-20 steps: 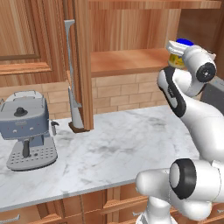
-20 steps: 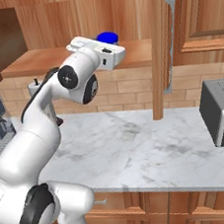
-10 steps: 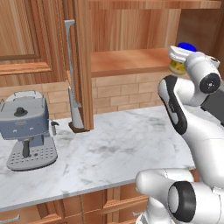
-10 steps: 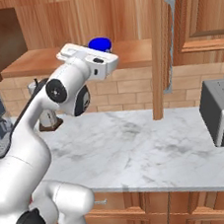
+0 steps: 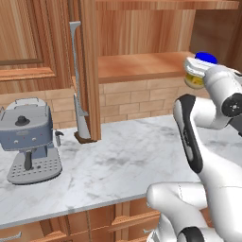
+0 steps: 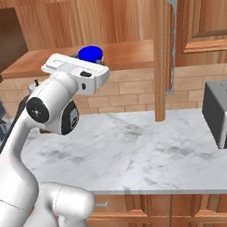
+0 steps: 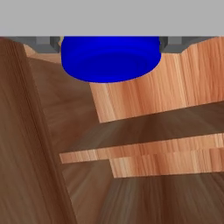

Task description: Collect the paprika, mayonnaise, and shaker from the cabinet and place them next to the stove.

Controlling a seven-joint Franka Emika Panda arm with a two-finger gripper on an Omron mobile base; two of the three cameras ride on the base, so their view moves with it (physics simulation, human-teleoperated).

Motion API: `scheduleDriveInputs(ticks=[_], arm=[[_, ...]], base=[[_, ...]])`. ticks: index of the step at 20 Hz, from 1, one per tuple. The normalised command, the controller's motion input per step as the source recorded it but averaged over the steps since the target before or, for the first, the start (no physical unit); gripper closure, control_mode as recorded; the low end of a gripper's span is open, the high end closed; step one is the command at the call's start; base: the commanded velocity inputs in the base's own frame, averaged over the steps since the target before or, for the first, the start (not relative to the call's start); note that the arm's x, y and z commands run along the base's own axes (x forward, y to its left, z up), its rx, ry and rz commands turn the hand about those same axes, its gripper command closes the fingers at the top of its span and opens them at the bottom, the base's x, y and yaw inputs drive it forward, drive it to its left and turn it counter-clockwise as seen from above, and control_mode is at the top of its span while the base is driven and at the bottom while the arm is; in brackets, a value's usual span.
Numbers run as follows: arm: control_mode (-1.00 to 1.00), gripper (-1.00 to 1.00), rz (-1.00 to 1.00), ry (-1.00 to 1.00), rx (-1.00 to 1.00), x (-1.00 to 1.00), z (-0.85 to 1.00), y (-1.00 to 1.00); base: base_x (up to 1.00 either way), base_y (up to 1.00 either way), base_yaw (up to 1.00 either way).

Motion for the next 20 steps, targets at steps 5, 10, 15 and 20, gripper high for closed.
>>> scheduleDriveInputs(ticks=[5, 10, 15, 20], arm=[[-1.0, 1.0, 0.0, 0.0, 0.0, -0.68, 0.0, 0.08], [-1.0, 1.0, 0.0, 0.0, 0.0, -0.64, -0.04, 0.1], [-1.0, 1.0, 0.0, 0.0, -0.02, -0.53, -0.06, 0.24], [-1.0, 1.0, 0.0, 0.0, -0.02, -0.45, -0.03, 0.26]], base=[[0.0, 0.0, 0.0], [0.0, 0.0, 0.0], [0.0, 0.0, 0.0], [0.0, 0.0, 0.0]])
